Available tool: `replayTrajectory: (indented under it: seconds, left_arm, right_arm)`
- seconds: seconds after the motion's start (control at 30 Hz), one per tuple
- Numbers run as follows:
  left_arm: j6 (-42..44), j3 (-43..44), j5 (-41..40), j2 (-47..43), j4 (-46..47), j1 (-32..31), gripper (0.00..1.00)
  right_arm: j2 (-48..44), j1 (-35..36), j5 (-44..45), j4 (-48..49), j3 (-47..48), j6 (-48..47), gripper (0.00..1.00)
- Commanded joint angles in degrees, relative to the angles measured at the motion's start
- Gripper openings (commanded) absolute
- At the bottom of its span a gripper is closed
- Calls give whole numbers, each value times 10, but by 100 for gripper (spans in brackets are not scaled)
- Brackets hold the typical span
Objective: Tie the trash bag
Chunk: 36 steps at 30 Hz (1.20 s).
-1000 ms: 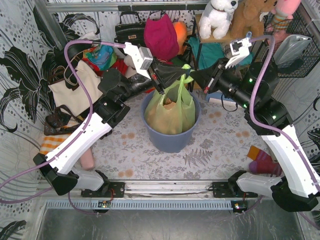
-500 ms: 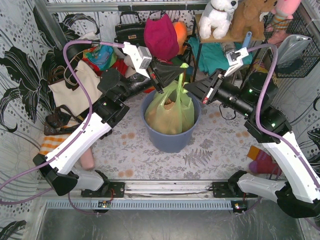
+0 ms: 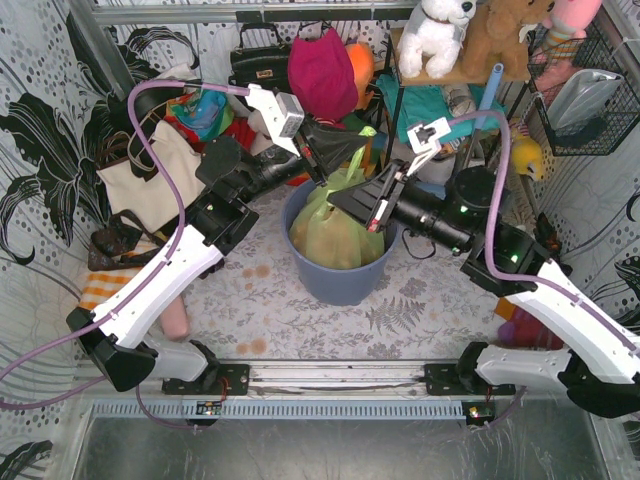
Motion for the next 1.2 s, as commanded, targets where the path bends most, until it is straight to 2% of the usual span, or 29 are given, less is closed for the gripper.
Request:
replayTrajectory:
  seconds: [0.0, 0.3, 0.53, 0.97, 1.17]
  left_arm:
    - [5, -3, -9, -7, 13, 5, 0]
    - [3, -11, -8, -13, 15, 5, 0]
    - [4, -19, -9, -22, 15, 5, 0]
    - [7, -31, -8, -33, 9, 6, 0]
    - [10, -38, -7, -39, 5, 7, 0]
  right_arm:
    - [3, 56, 139, 58, -25, -24, 0]
    - [42, 167, 374, 113, -62, -94, 0]
    - [82, 204, 513, 117, -66, -109, 0]
    - [89, 207, 654, 106, -107, -94, 0]
    - [77, 206, 697, 148, -143, -106, 0]
